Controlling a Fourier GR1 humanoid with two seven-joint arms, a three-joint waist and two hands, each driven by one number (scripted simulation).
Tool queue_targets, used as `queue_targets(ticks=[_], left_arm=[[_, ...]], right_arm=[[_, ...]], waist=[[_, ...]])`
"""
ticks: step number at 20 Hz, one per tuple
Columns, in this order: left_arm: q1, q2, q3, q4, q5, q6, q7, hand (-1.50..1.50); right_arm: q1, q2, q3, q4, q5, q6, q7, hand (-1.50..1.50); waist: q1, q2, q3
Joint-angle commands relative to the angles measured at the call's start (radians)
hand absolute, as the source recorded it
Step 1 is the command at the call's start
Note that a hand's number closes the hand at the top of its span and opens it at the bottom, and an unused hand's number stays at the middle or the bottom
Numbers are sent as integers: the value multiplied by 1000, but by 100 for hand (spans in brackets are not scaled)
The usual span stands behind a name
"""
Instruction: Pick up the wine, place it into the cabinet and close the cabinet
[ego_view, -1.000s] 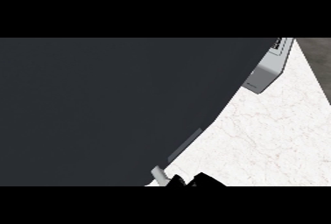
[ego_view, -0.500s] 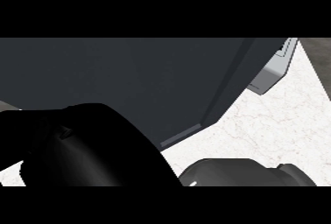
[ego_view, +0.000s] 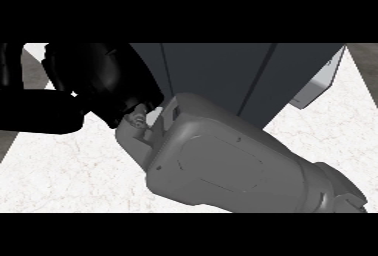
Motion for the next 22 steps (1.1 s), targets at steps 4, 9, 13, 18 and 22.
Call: queue_targets(ticks=[4, 9, 13, 18, 22], left_arm=[[16, 19, 69, 2, 52, -16, 56, 150], [-14, 11, 84, -19, 85, 29, 75, 150], [-14, 1, 102, -10, 87, 7, 64, 150], [-30, 8, 99, -12, 65, 28, 73, 150], [-31, 7, 96, -19, 66, 36, 80, 150]], right_arm=[[-71, 0, -108, 354, -45, 39, -183, 150], [-13, -28, -104, 446, -29, 76, -274, 150], [27, -68, -95, 468, -19, 102, -332, 150], [59, -112, -95, 503, 5, 123, -403, 150], [69, -134, -104, 511, 11, 131, -427, 150]], waist=[[-7, 3, 1], [-23, 8, 2], [-20, 9, 2], [-25, 23, 1], [-31, 25, 0]])
